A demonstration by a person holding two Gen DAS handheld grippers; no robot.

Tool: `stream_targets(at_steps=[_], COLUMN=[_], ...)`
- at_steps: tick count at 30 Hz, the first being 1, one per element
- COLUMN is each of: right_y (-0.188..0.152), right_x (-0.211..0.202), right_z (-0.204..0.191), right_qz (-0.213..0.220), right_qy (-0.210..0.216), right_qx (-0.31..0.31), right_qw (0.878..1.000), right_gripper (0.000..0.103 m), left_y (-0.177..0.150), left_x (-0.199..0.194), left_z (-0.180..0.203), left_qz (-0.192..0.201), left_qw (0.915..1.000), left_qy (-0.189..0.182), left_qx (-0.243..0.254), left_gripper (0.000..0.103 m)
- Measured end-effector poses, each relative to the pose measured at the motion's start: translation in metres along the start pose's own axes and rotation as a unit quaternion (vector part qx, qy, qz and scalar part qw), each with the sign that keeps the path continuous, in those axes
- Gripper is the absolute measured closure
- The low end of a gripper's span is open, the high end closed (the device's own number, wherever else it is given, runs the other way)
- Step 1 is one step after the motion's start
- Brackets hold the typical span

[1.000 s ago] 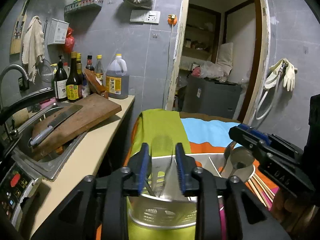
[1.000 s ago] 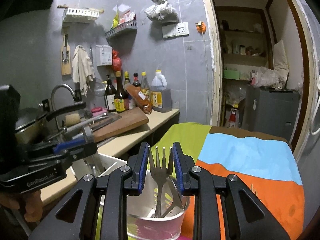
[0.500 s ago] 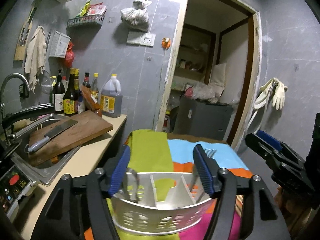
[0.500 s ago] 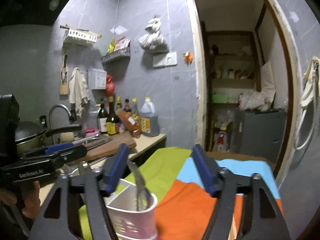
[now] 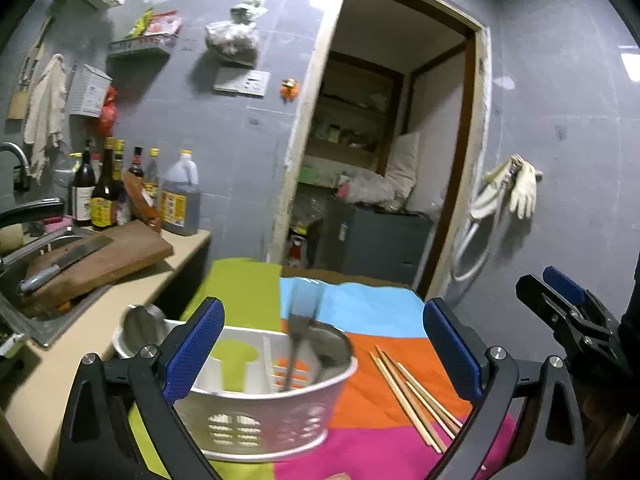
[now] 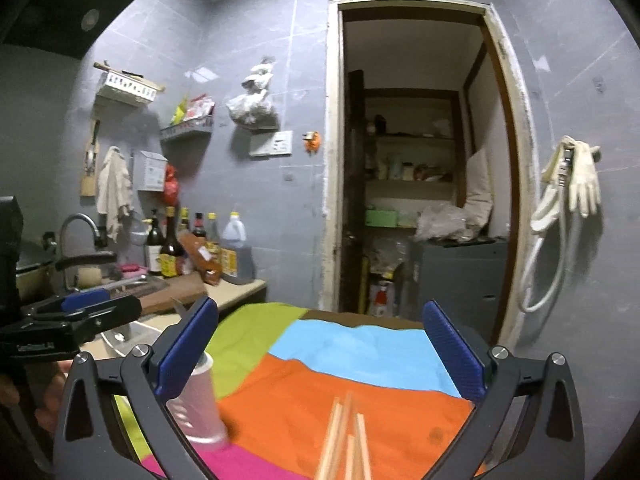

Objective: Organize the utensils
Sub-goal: 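Open both tools to release the tongs and fork into the caddy, then move both tools from the caddy down to the wooden chopsticks on the cloth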

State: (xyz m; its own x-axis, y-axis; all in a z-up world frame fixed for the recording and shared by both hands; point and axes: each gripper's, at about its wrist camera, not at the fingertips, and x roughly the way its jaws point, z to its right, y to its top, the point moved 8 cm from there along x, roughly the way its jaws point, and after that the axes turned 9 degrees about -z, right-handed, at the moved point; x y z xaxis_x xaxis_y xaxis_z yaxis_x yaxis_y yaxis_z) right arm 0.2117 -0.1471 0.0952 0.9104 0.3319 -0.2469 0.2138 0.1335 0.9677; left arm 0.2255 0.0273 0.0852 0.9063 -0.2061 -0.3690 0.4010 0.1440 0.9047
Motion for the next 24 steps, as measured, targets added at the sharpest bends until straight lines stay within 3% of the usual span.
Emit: stream_targets(at_steps=[11, 24], right_y=[-0.043, -0.103], right_x=[0.004, 0.023], right_z=[0.063, 0.091], right_qz=[-0.069, -0.173], right_qy=[-0.043, -0.026], right_qx=[0.005, 0.017], right_qw=[0.997, 0.984], right_gripper=[0.0, 0.0], left_y=[-0.032, -0.085], left_x=[0.029, 0.072], left_z=[0.058, 0.086], left_qz=[-0.048, -0.136], left_qw=[0.9977, 0.9882], left_qy=[-0.022, -0.026], left_qx=[0.043, 0.066], left_gripper=[0.005, 0.005])
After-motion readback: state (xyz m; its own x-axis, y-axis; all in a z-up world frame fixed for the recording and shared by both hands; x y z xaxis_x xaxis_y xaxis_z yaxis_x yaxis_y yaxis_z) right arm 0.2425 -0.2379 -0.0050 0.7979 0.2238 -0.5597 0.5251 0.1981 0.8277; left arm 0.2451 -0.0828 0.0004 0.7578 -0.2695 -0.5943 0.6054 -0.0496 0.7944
